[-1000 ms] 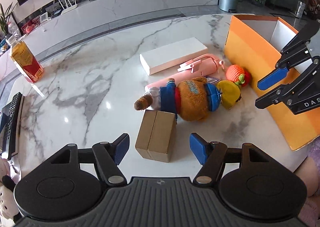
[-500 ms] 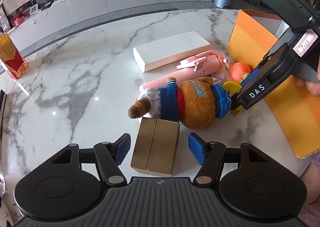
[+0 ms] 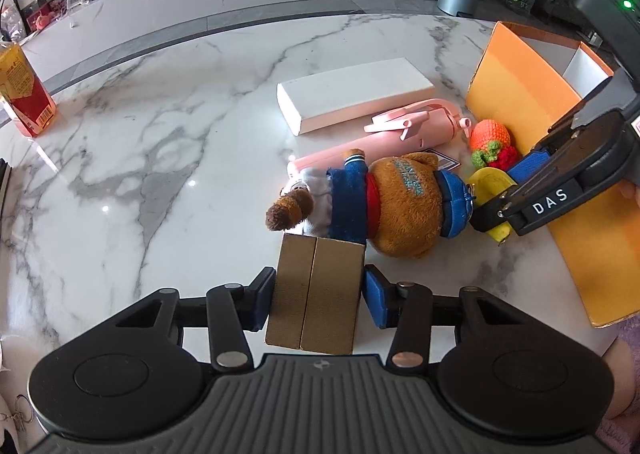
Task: Organize objects
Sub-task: 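Carry the cardboard box and tape measure over the shoebox with both tools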
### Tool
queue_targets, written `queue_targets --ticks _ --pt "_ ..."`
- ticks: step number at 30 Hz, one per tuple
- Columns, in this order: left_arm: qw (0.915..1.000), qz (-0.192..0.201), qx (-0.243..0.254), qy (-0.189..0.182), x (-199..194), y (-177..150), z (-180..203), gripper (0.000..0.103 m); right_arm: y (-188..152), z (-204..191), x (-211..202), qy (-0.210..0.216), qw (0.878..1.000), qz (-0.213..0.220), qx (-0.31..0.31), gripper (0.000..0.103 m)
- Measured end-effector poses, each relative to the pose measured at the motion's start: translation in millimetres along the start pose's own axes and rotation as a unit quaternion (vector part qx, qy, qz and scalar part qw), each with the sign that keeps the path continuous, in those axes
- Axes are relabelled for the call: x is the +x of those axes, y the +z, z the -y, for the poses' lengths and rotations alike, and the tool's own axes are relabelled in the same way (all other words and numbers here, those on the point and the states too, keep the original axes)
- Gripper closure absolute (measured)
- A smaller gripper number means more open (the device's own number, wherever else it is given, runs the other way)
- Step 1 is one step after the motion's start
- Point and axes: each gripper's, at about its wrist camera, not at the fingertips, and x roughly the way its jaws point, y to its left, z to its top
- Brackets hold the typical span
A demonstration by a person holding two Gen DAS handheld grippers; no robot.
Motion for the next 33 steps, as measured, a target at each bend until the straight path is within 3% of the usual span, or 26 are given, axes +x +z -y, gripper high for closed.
queue_targets --ticks 6,10,14,18,27,33 --pt "0.9991 0.04 -0.002 -0.011 -47.2 2.9 21.4 0.049 -27.4 -0.7 -53.5 0.04 0.998 0.053 0.002 0.05" --pt "0.9964 0.078 0.001 -0.032 -81.7 8.0 50.6 0.049 -62.1 4.2 -103.7 0.058 0.991 0.12 0.031 0.05" --pt "0.9922 0.106 0.043 -0.048 -106.6 13.9 96.6 0.049 -109.1 26.2 -143.7 0.07 0.978 0.182 0.08 0.05" --pt "0.986 0.118 0.1 -0.063 -116.1 24.3 147.2 0.049 -155.7 58.3 -170.4 0.054 0.966 0.222 0.121 0.05" --pt "0.96 0.122 0.241 -0.074 -96.9 49.7 258.9 0.049 -214.5 135.1 -184.8 0.006 0.959 0.228 0.166 0.05" --pt "0.9448 0.103 0.3 -0.084 -62.2 65.3 305.8 0.049 -227.0 183.1 -189.8 0.018 0.96 0.214 0.177 0.05"
